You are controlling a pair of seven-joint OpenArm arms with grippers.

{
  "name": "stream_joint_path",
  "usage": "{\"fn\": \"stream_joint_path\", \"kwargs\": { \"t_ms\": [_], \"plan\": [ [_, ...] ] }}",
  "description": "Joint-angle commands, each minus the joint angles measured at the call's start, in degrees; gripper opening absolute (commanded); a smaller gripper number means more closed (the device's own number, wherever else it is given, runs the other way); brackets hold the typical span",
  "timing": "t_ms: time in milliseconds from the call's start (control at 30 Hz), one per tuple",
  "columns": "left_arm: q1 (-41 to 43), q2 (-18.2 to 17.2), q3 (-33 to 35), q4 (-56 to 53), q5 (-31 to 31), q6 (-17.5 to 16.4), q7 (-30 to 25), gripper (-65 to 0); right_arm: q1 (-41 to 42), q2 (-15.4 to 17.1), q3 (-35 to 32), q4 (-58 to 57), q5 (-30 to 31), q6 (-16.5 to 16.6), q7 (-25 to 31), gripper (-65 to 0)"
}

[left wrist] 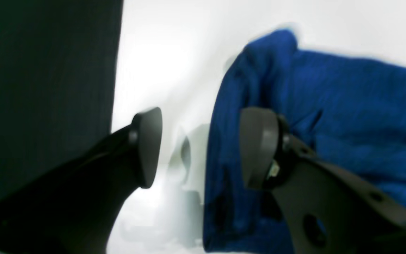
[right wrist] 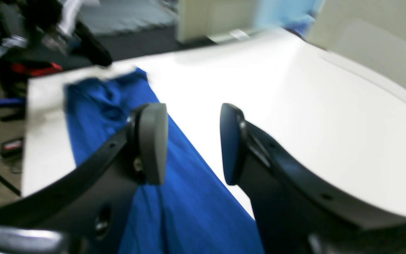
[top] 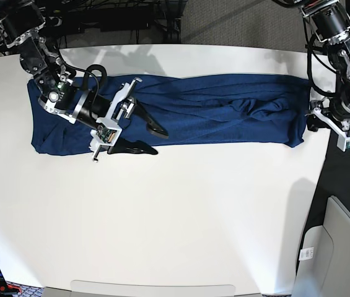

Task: Fold the T-shirt properly
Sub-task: 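Release the sleeve and move the right gripper back to the shirt end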

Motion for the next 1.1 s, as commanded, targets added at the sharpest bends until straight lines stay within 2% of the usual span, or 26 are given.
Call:
{"fn": "stream_joint_path", "kwargs": {
  "t_ms": [0, 333, 567, 767, 1067],
  "plan": [
    [-0.5, -1.1, -0.3, 0.1, -0.3, -0.3, 0.7, -30.3, 0.7, 0.6, 0.7, 1.9, 1.1, 0.2, 2.1, -40.3],
    [0.2, -0.9, 0.1, -0.4, -0.3, -0.4, 0.9, -30.3, -2.8, 0.9, 4.8, 2.3, 0.9, 0.4, 2.1, -40.3],
    [0.2, -0.8, 0.0, -6.0, -0.6, -0.5, 0.5, -30.3, -2.8, 0.9, 5.0, 2.3, 1.0, 0.4, 2.1, -40.3],
    [0.2, -0.8, -0.3, -8.9, -6.3, -4.9, 0.8, -30.6, -2.8, 0.9, 5.0, 2.3, 1.0, 0.4, 2.1, -40.3],
    [1.7, -0.9, -0.3, -9.1, -14.6, -5.0, 0.9, -30.6, -2.8, 0.9, 5.0, 2.8, 0.9, 0.4, 2.1, -40.3]
  ]
}}
